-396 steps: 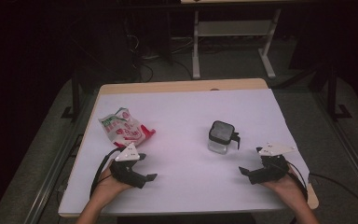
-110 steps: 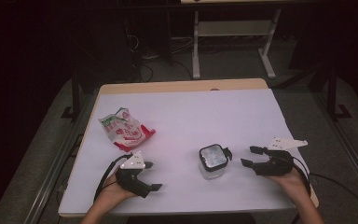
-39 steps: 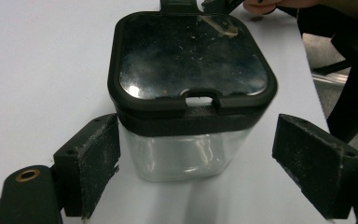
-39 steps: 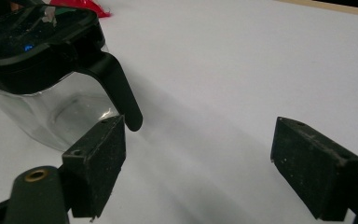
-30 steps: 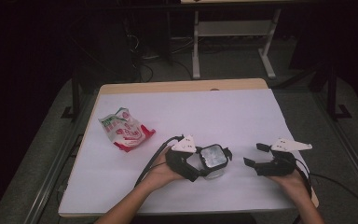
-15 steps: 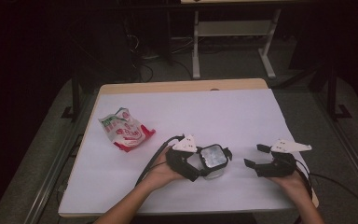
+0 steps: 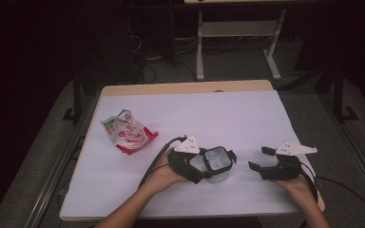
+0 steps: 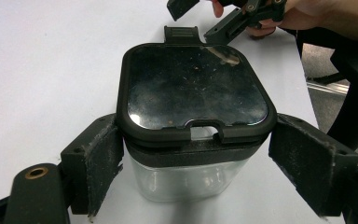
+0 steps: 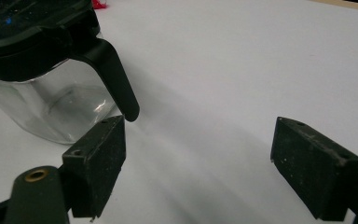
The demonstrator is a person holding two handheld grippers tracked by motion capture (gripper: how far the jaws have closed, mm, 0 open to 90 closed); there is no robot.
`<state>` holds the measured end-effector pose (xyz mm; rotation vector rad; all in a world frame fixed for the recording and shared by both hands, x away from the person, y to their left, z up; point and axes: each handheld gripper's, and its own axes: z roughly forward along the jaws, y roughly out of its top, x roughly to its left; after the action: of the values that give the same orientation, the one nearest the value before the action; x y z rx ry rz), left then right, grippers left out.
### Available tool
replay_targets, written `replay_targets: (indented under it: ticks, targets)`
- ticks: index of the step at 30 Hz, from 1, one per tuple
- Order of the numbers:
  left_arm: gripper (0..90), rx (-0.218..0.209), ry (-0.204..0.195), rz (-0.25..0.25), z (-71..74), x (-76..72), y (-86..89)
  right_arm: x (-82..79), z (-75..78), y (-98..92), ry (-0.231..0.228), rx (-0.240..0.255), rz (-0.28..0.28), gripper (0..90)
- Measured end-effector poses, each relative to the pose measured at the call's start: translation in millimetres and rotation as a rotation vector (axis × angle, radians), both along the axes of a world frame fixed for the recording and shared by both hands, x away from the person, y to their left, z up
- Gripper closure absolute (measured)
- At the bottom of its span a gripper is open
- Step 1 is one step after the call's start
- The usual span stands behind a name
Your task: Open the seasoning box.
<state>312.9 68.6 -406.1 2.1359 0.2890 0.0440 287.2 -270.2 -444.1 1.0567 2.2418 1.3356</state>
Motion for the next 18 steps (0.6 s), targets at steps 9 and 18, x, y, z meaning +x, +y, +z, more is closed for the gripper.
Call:
replay_targets:
  ticks: [9,18]
  targets:
    - [18.0,-0.020,-0.003,0.009,5.4,-0.9,0.9,0.5,-0.7,-0.4,-0.001,-0.001,0.001,17.6]
    - [19.1,-0.053,-0.006,0.013,11.3,-1.8,2.1,0.8,-1.3,0.1,0.005,0.001,0.001,17.6]
